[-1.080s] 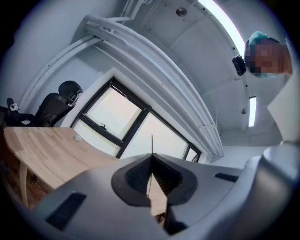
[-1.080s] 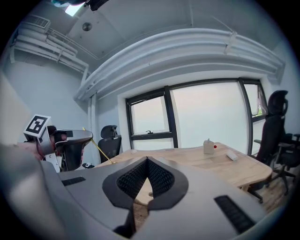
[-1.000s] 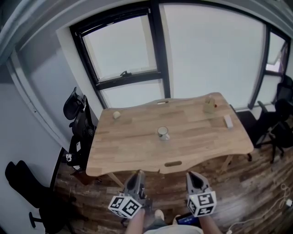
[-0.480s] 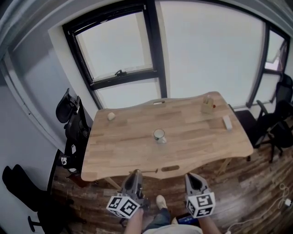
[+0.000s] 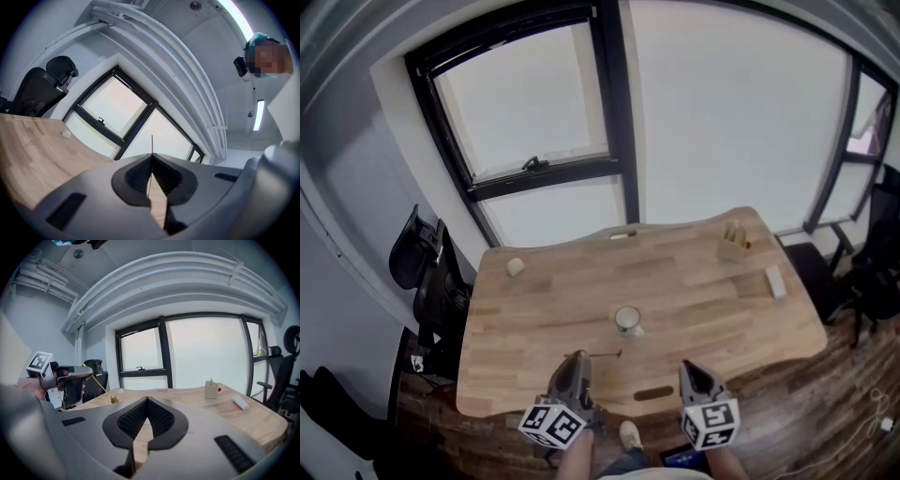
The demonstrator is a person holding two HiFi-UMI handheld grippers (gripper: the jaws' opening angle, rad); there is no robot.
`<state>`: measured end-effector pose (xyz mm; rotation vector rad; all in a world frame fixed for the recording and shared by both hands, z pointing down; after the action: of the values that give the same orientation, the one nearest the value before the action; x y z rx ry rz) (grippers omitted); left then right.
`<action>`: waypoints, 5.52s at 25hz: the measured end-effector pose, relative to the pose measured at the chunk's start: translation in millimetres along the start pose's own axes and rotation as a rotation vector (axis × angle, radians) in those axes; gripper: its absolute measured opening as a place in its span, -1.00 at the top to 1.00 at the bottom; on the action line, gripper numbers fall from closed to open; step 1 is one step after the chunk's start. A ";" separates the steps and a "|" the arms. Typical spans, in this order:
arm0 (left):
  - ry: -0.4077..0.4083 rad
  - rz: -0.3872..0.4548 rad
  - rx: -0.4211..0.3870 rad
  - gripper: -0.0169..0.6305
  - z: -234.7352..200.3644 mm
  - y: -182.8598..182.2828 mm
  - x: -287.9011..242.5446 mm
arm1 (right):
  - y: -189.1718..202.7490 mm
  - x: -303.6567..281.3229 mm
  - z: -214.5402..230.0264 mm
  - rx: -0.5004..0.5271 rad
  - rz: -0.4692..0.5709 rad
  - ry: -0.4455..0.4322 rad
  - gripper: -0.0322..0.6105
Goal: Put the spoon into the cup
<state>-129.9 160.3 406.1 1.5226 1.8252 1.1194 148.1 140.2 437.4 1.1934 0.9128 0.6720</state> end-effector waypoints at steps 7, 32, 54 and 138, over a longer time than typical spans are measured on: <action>0.010 -0.046 0.028 0.94 -48.7 -4.3 -64.5 | -9.9 -65.5 13.2 -0.012 -0.042 0.047 0.91; 0.038 -0.123 0.075 0.94 -107.4 13.3 -137.8 | -16.0 -129.1 23.7 0.013 -0.066 0.124 0.91; -0.004 -0.167 0.063 0.94 -129.8 26.6 -154.3 | 0.2 -162.6 33.3 -0.010 -0.105 0.092 0.91; -0.058 -0.339 0.124 0.94 -154.8 70.6 -165.9 | 24.7 -191.2 39.1 -0.041 -0.189 0.056 0.91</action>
<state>-175.7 -38.7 527.6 1.2335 2.0483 0.8073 89.0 -32.8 510.2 1.0413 1.0391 0.5715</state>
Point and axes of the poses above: the fingertips, and each gripper's own axes: x backward along the fingers, z to its right, y out of its underside, the point moved 8 cm from there along x, backward along the fingers, and after that the axes turned 3 degrees about z, right-handed, at the moved point
